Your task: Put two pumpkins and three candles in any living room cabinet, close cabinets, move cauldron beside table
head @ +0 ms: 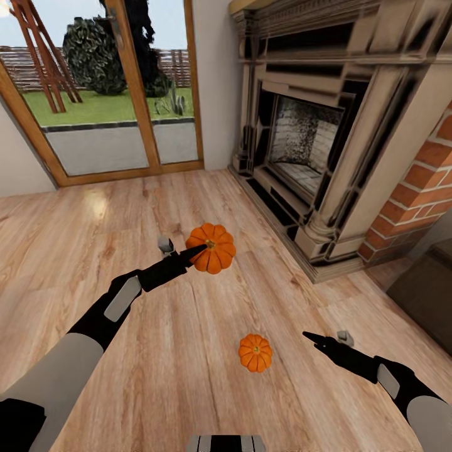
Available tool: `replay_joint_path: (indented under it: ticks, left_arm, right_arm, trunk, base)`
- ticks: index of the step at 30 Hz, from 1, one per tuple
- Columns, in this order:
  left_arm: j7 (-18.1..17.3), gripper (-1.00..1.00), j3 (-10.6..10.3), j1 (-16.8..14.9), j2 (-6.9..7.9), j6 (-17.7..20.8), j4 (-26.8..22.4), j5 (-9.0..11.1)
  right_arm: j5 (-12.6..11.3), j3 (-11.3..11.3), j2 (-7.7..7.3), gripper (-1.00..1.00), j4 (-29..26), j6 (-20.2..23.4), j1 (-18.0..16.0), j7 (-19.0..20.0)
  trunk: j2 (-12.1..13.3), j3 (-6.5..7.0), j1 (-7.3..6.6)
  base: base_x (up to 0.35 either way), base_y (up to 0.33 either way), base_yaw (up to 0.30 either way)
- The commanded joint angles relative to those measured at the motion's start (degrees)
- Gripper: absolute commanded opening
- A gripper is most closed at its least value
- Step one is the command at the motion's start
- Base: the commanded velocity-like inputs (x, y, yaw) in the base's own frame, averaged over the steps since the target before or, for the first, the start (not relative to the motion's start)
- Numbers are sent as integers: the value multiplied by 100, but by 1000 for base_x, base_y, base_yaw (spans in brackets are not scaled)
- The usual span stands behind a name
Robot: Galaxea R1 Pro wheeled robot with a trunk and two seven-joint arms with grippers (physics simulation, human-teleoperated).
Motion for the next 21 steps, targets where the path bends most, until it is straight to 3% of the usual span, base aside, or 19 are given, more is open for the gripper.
replay_joint_path:
  ticks: [1, 12, 18, 21]
  left_arm:
    - [-3, -100, 1, 0, 0, 9, -2, 16]
    - [-3, -100, 1, 0, 0, 9, -2, 16]
    - [-3, -100, 1, 0, 0, 9, -2, 16]
    - [-3, -100, 1, 0, 0, 9, -2, 16]
  right_arm:
    - [1, -1, 0, 100, -2, 0, 0, -1]
    - [4, 7, -2, 100, -23, -421, 0, 28]
    - [4, 14, 0, 100, -20, -443, 0, 19]
    - [4, 182, 0, 100, -15, -442, 0, 4]
  trunk:
    - [-2, -23, 2]
    - [-17, -266, 30]
    - [-25, -399, 46]
    - [-29, -466, 54]
  base:
    - [0, 0, 0]
    - [0, 0, 0]
    - [0, 0, 0]
    - [0, 0, 0]
